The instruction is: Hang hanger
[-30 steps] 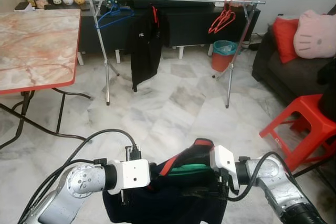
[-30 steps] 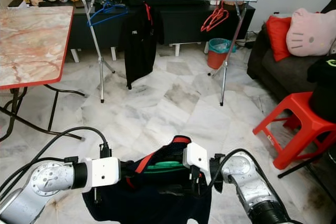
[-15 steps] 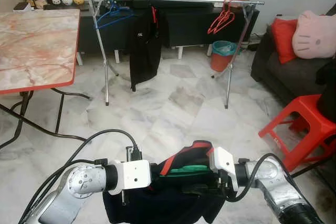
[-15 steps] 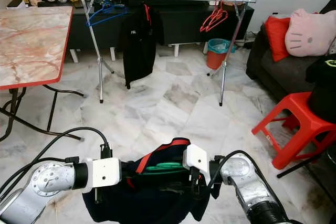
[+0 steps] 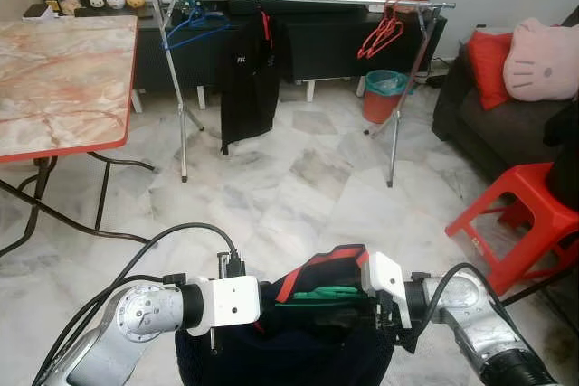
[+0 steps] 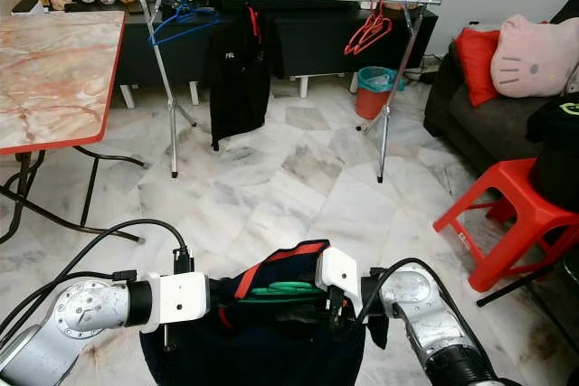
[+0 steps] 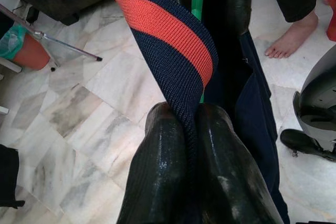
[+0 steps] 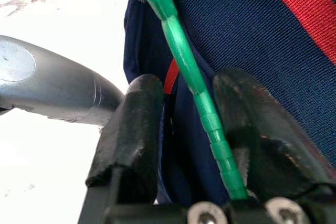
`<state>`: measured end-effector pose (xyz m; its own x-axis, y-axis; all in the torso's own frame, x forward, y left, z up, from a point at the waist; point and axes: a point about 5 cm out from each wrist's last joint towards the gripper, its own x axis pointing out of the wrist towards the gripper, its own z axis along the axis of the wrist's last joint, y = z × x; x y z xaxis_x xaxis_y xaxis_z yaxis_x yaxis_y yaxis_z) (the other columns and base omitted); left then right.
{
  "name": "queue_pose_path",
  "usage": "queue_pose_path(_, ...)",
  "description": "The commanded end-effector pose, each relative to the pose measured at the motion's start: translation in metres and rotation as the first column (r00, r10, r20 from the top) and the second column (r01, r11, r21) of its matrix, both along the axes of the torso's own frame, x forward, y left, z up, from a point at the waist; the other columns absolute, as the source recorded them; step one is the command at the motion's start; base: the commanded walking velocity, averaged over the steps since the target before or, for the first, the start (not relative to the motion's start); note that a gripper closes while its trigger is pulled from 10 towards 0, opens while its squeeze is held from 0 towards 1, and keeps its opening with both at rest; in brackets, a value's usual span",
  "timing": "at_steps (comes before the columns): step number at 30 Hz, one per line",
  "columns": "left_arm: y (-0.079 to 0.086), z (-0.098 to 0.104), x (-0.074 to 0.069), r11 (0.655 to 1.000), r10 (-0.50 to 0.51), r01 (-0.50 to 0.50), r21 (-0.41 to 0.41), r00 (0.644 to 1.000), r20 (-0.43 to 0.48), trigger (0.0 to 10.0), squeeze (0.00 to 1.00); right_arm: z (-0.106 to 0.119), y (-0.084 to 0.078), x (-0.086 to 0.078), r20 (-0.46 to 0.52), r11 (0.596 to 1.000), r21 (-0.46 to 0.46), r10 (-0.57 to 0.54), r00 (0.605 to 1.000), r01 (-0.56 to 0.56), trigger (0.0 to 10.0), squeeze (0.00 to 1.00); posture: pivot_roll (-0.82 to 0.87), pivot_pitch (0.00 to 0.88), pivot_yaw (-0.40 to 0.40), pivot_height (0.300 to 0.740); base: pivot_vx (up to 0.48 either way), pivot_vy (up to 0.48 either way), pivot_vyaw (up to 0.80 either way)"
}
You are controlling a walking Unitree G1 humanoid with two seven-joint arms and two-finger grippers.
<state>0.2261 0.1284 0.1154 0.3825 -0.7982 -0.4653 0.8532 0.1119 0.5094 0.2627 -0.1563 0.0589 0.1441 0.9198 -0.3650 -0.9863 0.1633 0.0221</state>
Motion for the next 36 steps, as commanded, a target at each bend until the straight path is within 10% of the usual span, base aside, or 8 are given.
queue_pose_path(1,-0.0072,0.0099,-0.0003,0.999,-0.025,0.026,-0.019,0.999,0.045,10.0,0.0,0.0027,0.0003,0.0025,0.016,1.0,0.003,-0.001,1.0,0.001,0.0,0.0,0.19,0.0,-0.094,0.74,0.0,0.0,0.0)
queue_pose_path(36,-0.0086,0.0062,0.0017,1.0,0.003,-0.002,-0.02,0.999,0.036,10.0,0.0,0.0047,0.0099,0.0008,0.023,0.991,0.107,-0.079,0.997,0.076,0.0,0.0,0.19,0.0,-0.087,0.74,0.0,0.0,0.0)
